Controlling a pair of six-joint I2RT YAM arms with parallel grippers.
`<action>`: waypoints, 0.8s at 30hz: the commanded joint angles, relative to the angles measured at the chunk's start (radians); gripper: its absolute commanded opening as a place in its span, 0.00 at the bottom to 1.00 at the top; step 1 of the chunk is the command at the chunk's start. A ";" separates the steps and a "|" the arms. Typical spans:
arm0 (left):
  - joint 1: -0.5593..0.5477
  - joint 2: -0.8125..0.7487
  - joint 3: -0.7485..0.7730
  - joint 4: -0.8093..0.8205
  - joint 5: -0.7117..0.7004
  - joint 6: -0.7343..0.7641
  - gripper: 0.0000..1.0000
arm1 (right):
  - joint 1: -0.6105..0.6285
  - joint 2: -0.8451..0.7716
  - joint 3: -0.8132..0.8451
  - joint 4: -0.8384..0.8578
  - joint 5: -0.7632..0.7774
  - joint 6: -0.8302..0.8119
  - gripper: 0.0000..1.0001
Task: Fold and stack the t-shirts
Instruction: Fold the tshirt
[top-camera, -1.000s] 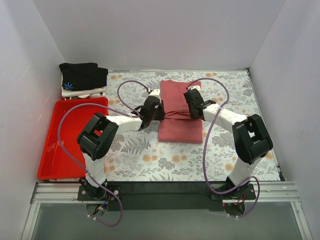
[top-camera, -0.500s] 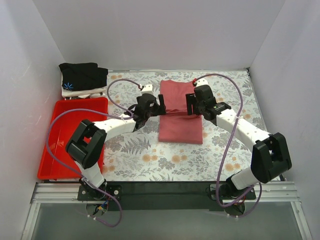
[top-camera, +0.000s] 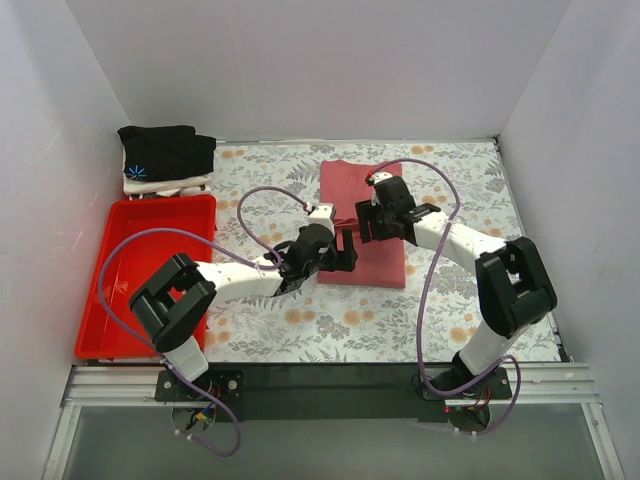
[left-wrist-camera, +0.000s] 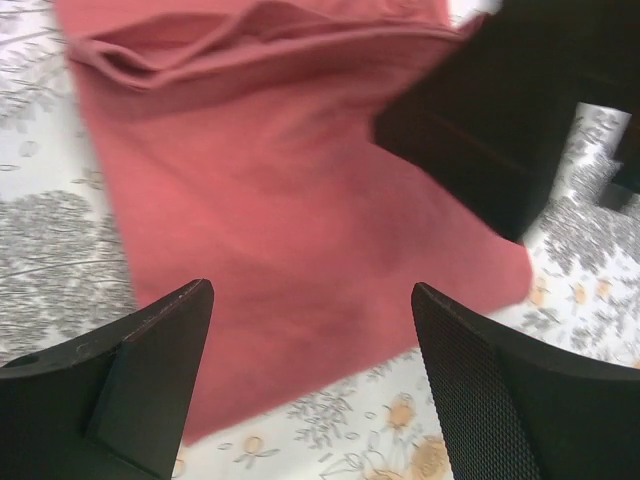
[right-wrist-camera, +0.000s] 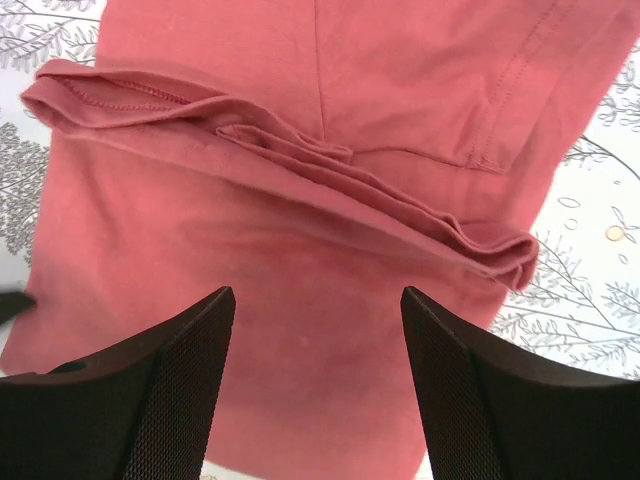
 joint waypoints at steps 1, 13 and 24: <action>-0.033 -0.018 0.014 0.043 -0.027 -0.008 0.74 | -0.003 0.062 0.071 0.039 -0.030 0.000 0.61; -0.053 0.091 -0.064 0.056 -0.038 -0.049 0.74 | -0.060 0.291 0.316 0.013 0.056 -0.012 0.61; -0.062 -0.045 -0.079 0.019 -0.098 -0.025 0.74 | -0.072 0.040 0.124 -0.002 0.065 0.007 0.61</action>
